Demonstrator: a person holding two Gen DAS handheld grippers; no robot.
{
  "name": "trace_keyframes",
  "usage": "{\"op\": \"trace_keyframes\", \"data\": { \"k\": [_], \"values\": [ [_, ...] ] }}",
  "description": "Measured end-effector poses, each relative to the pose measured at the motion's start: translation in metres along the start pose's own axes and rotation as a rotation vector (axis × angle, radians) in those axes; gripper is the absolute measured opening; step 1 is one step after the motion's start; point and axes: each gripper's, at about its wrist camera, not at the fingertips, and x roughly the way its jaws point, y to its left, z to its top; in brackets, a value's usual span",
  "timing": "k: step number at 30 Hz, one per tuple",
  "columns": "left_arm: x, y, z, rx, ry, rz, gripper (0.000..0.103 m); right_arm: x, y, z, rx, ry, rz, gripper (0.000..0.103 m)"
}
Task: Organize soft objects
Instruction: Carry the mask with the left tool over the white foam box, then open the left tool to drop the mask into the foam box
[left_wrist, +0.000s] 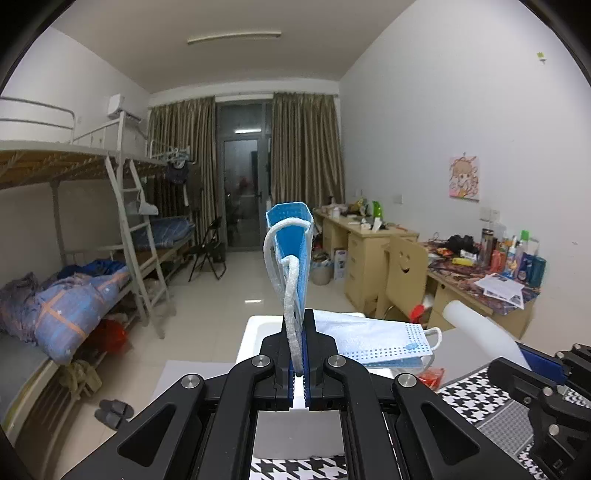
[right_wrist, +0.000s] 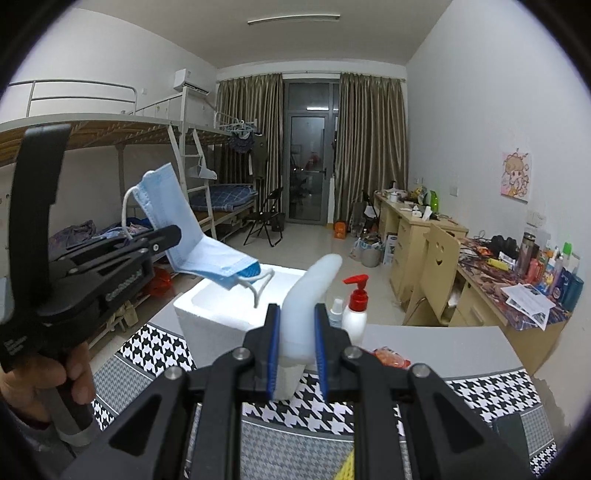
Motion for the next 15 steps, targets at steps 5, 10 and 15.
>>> {"op": "trace_keyframes", "data": {
  "k": [5,10,15],
  "values": [
    [0.022,0.006,0.001,-0.010,0.040,-0.003,0.003,0.015,0.000,0.007,0.003,0.015,0.009,0.021],
    [0.045,0.009,0.000,-0.020,0.081,-0.007,0.003,0.025,-0.001,0.010,0.004,0.027,0.010,0.021],
    [0.066,0.014,-0.002,-0.028,0.130,-0.010,0.003,0.035,-0.004,0.012,0.007,0.036,-0.005,0.021]
  ]
}}
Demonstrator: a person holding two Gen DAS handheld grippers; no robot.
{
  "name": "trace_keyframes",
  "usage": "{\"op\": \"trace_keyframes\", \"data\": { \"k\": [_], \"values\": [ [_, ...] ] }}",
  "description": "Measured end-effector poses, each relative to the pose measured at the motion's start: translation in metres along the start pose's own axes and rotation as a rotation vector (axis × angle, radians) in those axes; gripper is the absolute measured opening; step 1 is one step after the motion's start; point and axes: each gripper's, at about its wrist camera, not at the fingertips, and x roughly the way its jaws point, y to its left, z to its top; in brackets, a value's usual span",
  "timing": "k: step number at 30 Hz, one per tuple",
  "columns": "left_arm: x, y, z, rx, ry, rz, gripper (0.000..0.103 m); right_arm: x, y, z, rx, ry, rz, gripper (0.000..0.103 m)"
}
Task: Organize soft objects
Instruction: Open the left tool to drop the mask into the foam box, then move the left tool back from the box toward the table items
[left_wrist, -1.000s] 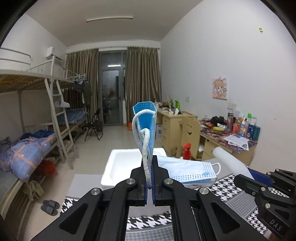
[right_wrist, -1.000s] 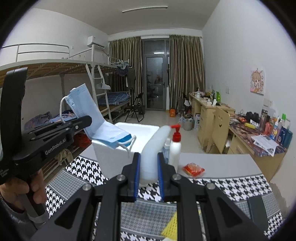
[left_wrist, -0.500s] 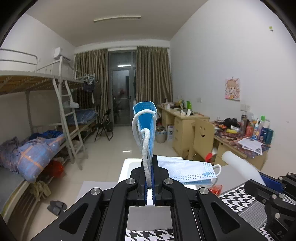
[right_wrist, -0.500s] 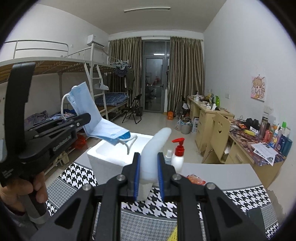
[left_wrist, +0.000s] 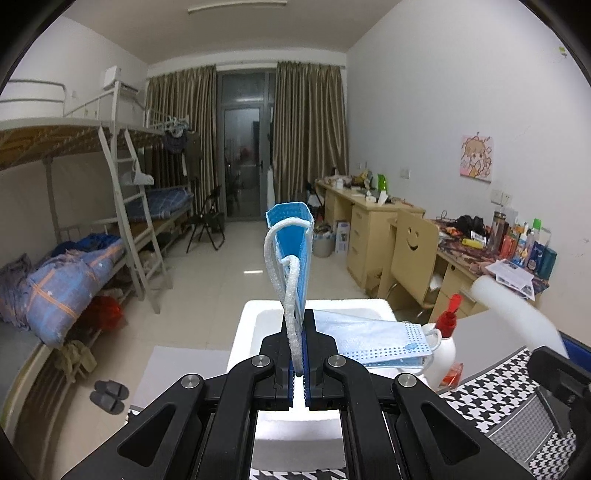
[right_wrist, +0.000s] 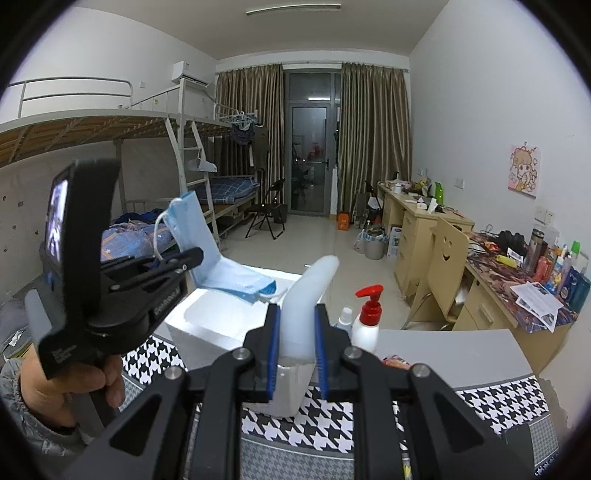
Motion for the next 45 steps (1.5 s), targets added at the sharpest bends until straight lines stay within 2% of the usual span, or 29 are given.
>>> {"op": "trace_keyframes", "data": {
  "k": [10,13,14,16,17,18,24,26,31,37,45],
  "values": [
    [0.037,0.004,-0.002,-0.003,0.085,-0.011,0.003,0.016,0.005,0.003,-0.003,0.027,-0.010,0.021],
    [0.047,0.004,-0.004,0.000,0.121,-0.022,0.007,0.021,0.007,0.005,-0.002,0.036,-0.010,0.021],
    [0.049,0.005,-0.005,-0.003,0.131,-0.018,0.012,0.022,0.008,0.004,-0.002,0.040,-0.012,0.021],
    [0.052,0.008,-0.005,-0.003,0.137,-0.007,0.030,0.025,0.008,0.006,-0.001,0.046,-0.012,0.021],
    [0.050,0.010,-0.006,-0.005,0.133,-0.006,0.048,0.026,0.007,0.007,0.000,0.049,-0.010,0.021],
    [0.048,0.013,-0.006,-0.010,0.126,-0.008,0.059,0.027,0.007,0.007,-0.001,0.052,-0.009,0.021],
    [0.029,0.021,-0.006,-0.037,0.072,0.010,0.089,0.038,0.009,0.011,-0.008,0.060,0.001,0.021],
    [0.021,0.025,-0.006,-0.037,0.046,0.023,0.095,0.042,0.011,0.013,-0.009,0.066,0.012,0.021],
    [0.006,0.041,-0.007,-0.056,0.010,0.061,0.102,0.056,0.022,0.014,-0.022,0.085,0.034,0.021],
    [-0.007,0.055,-0.012,-0.051,-0.004,0.093,0.102,0.071,0.030,0.017,-0.022,0.123,0.081,0.021],
    [-0.020,0.072,-0.018,-0.073,-0.016,0.123,0.102,0.091,0.041,0.020,-0.021,0.155,0.100,0.021]
  ]
}}
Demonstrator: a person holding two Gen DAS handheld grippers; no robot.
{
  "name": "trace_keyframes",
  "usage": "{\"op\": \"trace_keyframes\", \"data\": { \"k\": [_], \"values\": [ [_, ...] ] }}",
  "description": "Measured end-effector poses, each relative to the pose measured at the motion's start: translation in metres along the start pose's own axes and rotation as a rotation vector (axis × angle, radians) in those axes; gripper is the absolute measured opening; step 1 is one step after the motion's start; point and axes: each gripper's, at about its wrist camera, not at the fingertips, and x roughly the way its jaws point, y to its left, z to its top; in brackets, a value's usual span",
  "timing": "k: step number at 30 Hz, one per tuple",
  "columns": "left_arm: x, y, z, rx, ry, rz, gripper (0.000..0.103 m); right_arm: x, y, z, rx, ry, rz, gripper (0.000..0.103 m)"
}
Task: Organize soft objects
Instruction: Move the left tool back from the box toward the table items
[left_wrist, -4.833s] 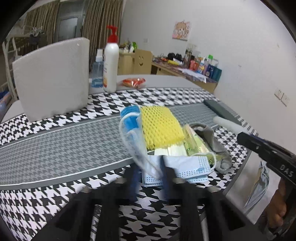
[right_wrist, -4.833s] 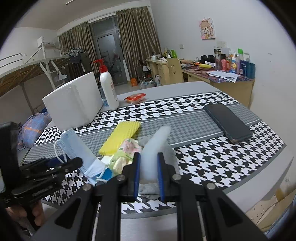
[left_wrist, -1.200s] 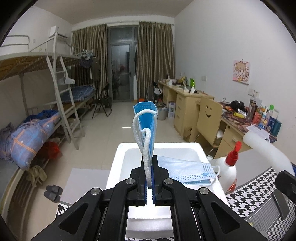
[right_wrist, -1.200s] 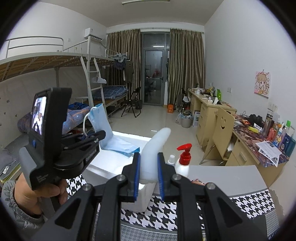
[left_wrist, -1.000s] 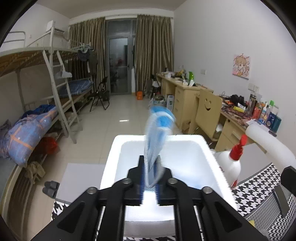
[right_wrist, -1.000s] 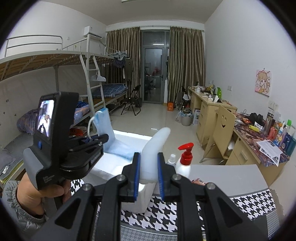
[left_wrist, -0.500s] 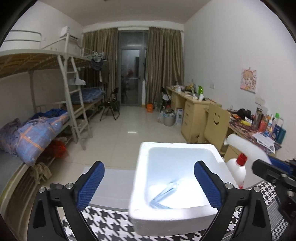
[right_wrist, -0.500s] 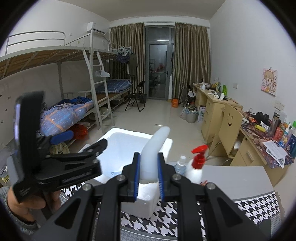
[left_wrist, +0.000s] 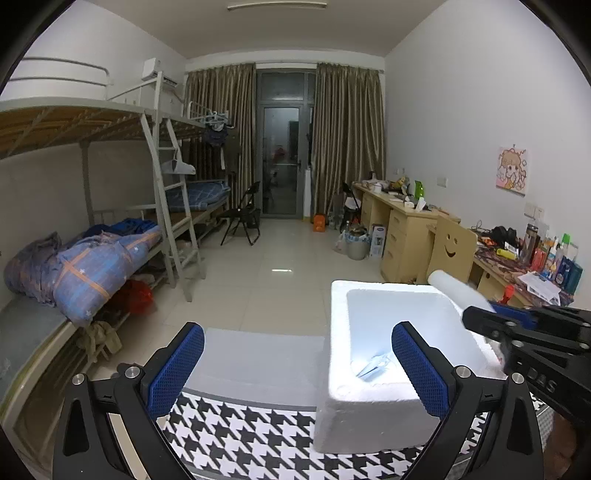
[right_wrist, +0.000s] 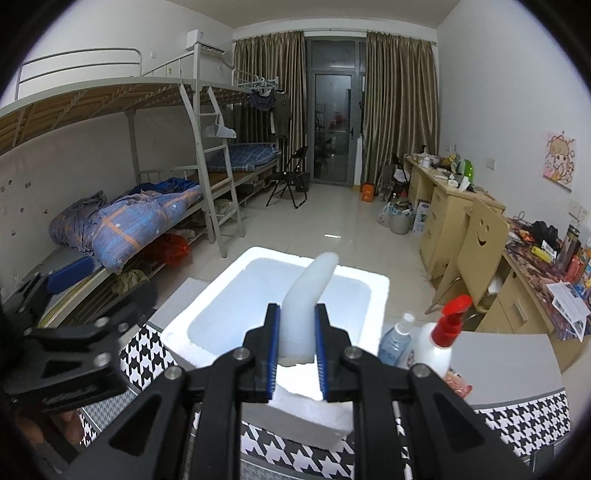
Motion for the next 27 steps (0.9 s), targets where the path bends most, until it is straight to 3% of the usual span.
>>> {"op": "trace_keyframes", "data": {
  "k": [10,13,15,27],
  "values": [
    [-0.003,0.008,-0.010,0.003,0.018,0.003,0.102,0.033,-0.004,0.001,0.039,0.072,0.021,0.022],
    [-0.005,0.010,-0.010,-0.002,0.015,-0.001,0.102,0.040,-0.003,0.000,0.034,0.094,0.010,0.041],
    [-0.006,0.011,-0.010,-0.004,0.013,-0.006,0.102,0.042,-0.002,0.000,0.025,0.113,-0.010,0.066],
    [-0.018,-0.001,-0.005,0.009,0.004,-0.005,0.102,0.003,-0.013,-0.002,0.048,0.050,-0.038,0.072]
  ]
}}
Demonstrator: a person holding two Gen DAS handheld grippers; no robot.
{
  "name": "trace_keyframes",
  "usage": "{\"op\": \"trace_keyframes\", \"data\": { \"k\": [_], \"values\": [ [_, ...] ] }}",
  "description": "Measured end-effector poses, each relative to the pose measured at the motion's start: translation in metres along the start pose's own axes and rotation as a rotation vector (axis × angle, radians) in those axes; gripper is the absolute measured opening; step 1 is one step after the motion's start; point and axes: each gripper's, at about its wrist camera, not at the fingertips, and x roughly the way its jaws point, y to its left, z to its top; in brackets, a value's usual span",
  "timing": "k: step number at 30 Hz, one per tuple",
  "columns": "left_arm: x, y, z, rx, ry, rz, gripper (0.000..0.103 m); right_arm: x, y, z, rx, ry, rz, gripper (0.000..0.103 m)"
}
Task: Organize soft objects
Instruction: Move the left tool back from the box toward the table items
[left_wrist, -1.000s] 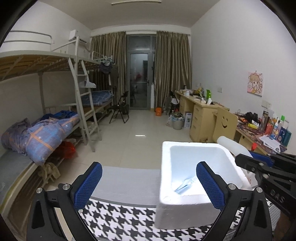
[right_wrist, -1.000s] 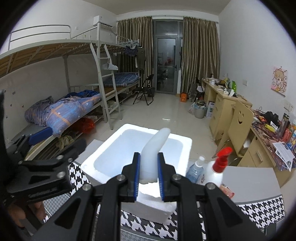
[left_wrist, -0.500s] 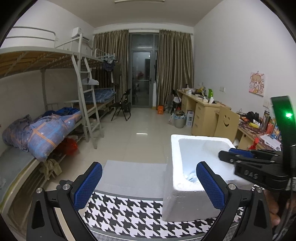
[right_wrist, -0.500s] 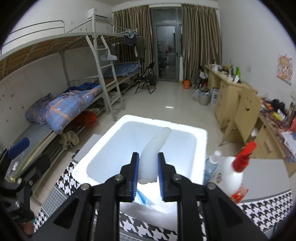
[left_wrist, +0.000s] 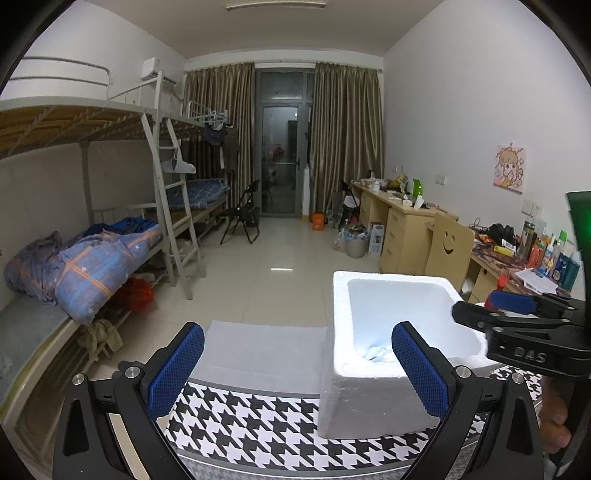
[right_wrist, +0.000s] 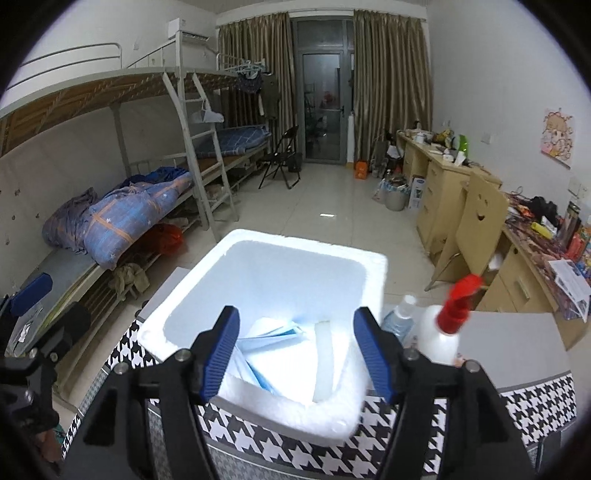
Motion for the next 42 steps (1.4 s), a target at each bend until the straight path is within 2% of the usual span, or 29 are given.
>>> {"op": "trace_keyframes", "data": {
  "k": [4,8,12,25,42],
  "values": [
    [-0.006,-0.006,0.001,0.008,-0.002,-0.001,0.102,-0.021,-0.002,-0.003,-0.001,-0.039,-0.003,0.076],
    [-0.016,-0.017,0.001,0.029,-0.011,-0.015,0.102,-0.040,0.000,-0.006,-0.021,-0.076,-0.021,0.086],
    [-0.029,-0.027,0.002,0.044,-0.022,-0.022,0.102,-0.059,0.002,-0.011,-0.043,-0.107,-0.039,0.089],
    [-0.068,-0.052,-0.003,0.059,-0.054,-0.064,0.102,-0.105,-0.017,-0.031,-0.003,-0.140,-0.058,0.090],
    [-0.094,-0.100,-0.025,0.083,-0.043,-0.203,0.102,-0.161,-0.041,-0.072,0.016,-0.188,-0.143,0.090]
  ]
}}
